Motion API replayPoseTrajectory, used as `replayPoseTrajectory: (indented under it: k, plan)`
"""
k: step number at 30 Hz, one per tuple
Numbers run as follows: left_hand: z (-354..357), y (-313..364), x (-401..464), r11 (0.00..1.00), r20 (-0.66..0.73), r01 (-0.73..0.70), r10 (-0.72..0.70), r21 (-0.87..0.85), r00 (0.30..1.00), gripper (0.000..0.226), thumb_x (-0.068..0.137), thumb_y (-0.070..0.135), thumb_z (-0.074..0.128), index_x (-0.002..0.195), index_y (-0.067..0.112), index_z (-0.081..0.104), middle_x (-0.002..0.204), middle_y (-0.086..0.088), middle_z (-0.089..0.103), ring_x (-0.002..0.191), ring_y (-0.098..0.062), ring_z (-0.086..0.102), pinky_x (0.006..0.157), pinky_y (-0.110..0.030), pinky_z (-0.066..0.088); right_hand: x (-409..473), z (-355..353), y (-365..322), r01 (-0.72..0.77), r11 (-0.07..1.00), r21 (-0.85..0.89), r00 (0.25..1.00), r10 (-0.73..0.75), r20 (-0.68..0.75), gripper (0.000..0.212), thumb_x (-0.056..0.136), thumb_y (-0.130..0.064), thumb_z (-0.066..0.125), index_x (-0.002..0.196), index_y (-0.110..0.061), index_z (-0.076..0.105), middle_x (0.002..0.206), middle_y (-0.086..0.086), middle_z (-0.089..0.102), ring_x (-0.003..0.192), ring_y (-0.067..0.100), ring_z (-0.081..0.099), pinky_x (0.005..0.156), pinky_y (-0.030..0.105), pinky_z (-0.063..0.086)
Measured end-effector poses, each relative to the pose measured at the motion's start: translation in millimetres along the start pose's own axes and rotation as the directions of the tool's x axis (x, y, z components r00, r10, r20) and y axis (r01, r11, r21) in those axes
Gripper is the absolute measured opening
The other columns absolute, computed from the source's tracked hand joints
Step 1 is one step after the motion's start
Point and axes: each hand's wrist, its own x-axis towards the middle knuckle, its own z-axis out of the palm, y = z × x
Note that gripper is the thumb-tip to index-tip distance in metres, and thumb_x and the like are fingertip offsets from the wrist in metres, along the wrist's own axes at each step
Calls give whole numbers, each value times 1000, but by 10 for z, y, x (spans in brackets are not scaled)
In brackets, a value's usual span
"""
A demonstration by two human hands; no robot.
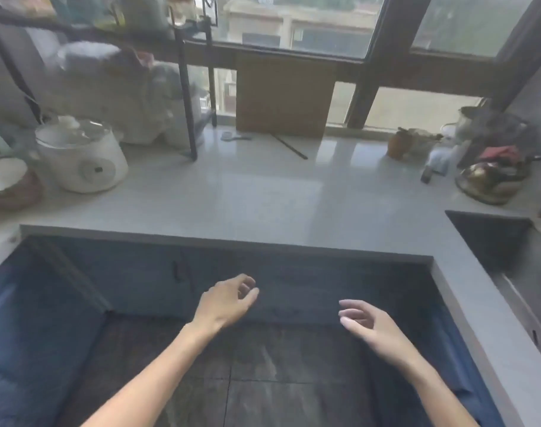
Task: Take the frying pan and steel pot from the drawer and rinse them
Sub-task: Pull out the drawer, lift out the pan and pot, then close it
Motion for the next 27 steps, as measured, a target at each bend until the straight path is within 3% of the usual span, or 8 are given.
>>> replayPoseTrajectory:
  k: [6,8,11,14,17,19,22,27]
  plan:
    - [1198,-348,1352,995,255,63,-40,-82,966,44,85,56,51,127,46,46,108,19,65,105,-8,60,97,-40,45,1518,513,857,-138,987,79,986,129,107,31,85,-26,66,113,-37,59,111,-5,67,97,7,64,88,27,49]
    - [1604,-421,1734,1000,297,-5,4,3,955,54,86,56,49,138,44,36,119,11,63,114,-14,58,97,-38,45,2037,692,1040,-134,989,68,986,126,111,36,85,-24,66,119,-31,57,114,-6,64,99,9,62,85,24,46]
    - [2142,-482,2292,939,370,-233,128,254,920,61,91,53,46,146,39,24,141,-1,50,125,-26,50,94,-39,44,2748,960,1317,-48,998,-32,995,51,80,44,82,-15,68,124,-20,55,119,-4,60,113,13,56,85,15,35]
    - [2538,-523,2693,925,354,-215,96,314,930,63,91,51,46,147,30,25,145,-6,44,129,-28,47,97,-39,42,3281,1173,1626,-21,993,-114,995,33,99,50,84,-14,66,131,-14,48,136,4,52,125,21,48,89,18,32]
    - [2756,-650,2854,988,216,-59,27,145,976,43,89,37,53,131,28,48,128,-4,61,119,-26,55,91,-35,43,3601,1230,1814,-44,979,-197,985,75,153,52,87,-22,64,134,-17,45,141,2,47,129,21,44,95,21,32]
    - [2805,-733,2873,1000,167,16,-12,-23,986,29,86,28,57,115,29,60,107,0,68,107,-23,61,86,-34,45,3718,1224,1881,-14,975,-221,992,42,122,40,87,-24,64,125,-17,55,132,4,56,123,20,50,90,22,34]
    - [2827,-794,2904,993,156,-18,36,-115,987,18,85,31,61,103,27,64,86,5,65,92,-20,65,82,-34,50,3748,1263,1927,1,991,-137,1000,1,17,22,87,-27,63,104,-16,68,109,4,68,101,17,60,77,20,35]
    - [2890,-851,2876,973,104,-99,122,-207,987,13,88,23,61,99,16,65,87,-3,70,85,-17,65,77,-25,45,3679,1385,1930,-37,999,-27,994,34,-105,18,86,-26,63,95,-13,70,96,9,71,95,22,64,74,23,37]
